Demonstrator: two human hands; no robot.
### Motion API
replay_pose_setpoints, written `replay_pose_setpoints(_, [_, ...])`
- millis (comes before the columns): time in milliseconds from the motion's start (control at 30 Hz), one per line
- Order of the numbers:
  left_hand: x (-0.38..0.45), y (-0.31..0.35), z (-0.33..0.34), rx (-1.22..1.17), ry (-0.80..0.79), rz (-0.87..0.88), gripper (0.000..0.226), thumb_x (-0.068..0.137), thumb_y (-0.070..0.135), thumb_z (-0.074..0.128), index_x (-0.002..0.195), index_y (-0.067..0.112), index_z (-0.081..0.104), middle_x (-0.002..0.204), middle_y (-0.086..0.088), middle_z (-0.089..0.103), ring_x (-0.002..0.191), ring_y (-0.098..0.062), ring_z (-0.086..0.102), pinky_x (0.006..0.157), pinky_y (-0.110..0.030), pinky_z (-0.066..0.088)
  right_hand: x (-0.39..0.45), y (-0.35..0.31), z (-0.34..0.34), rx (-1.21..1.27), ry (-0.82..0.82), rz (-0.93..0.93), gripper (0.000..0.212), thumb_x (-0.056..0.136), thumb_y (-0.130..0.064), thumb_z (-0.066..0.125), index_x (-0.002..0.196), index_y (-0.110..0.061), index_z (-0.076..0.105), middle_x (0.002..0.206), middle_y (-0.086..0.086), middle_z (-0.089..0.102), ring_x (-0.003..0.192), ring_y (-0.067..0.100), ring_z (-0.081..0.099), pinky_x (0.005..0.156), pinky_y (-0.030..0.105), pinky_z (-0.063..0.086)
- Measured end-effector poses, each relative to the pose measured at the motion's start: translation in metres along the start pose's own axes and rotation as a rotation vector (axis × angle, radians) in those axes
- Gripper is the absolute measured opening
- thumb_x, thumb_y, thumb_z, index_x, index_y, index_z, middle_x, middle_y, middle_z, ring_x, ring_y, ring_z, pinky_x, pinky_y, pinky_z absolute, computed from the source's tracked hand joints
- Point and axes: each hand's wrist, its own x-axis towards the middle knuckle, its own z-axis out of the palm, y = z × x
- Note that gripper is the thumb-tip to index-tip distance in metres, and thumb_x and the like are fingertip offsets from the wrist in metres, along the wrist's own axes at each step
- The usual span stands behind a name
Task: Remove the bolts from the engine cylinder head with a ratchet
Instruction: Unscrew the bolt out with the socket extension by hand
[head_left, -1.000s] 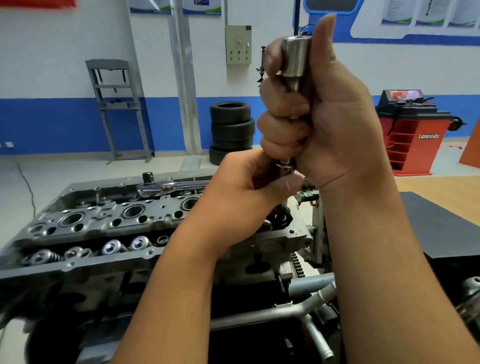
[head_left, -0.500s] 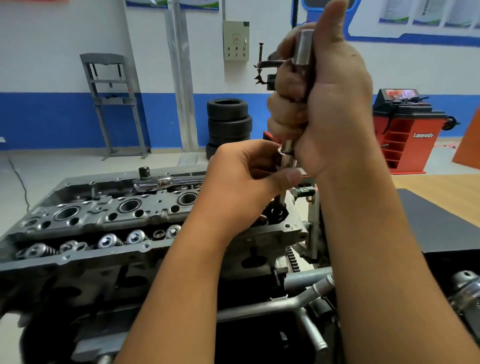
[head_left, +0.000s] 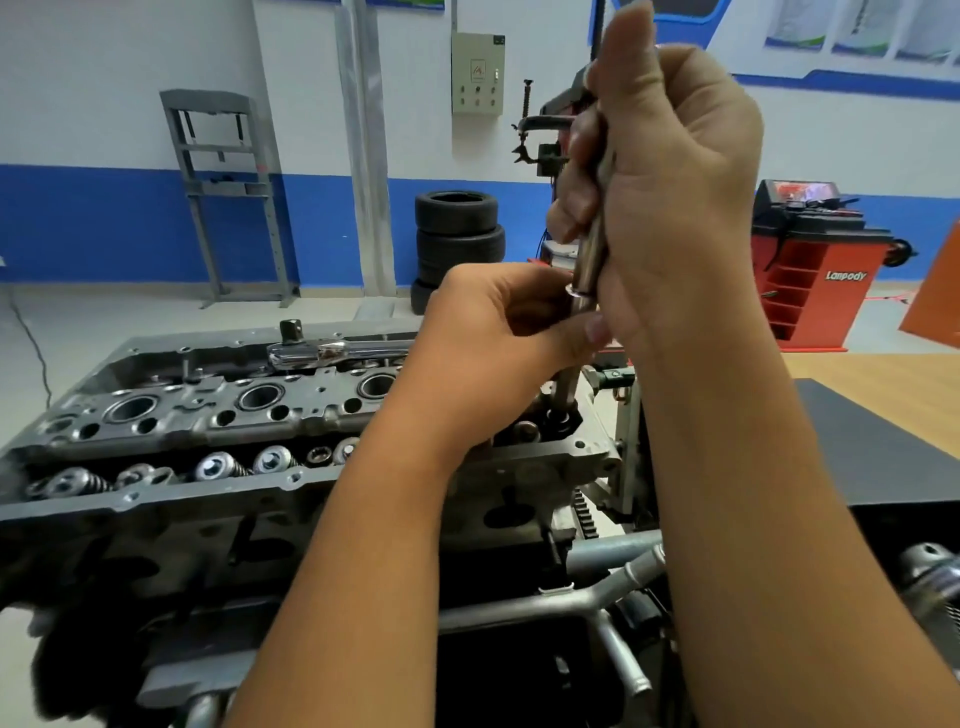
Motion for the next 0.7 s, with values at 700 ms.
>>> replay_pose_setpoints(700, [-0.004,-0.006,-0.004,-0.052,-0.113,0.046,0.022,0.102,-0.003,0.059,0.112,0.014,0.068,0.101,-0.003,0.080,0.096,-0.027,0.075,0.089,-0.042,0.062,-0.002,-0.003,0.018,-0.034,-0.037,0.017,0.039,0.114,-0.026,0.034,0.087,-0.004,0.049,0.060,0.008,0.034,0.046,0.018,0.026,0.047,0.025,0.024])
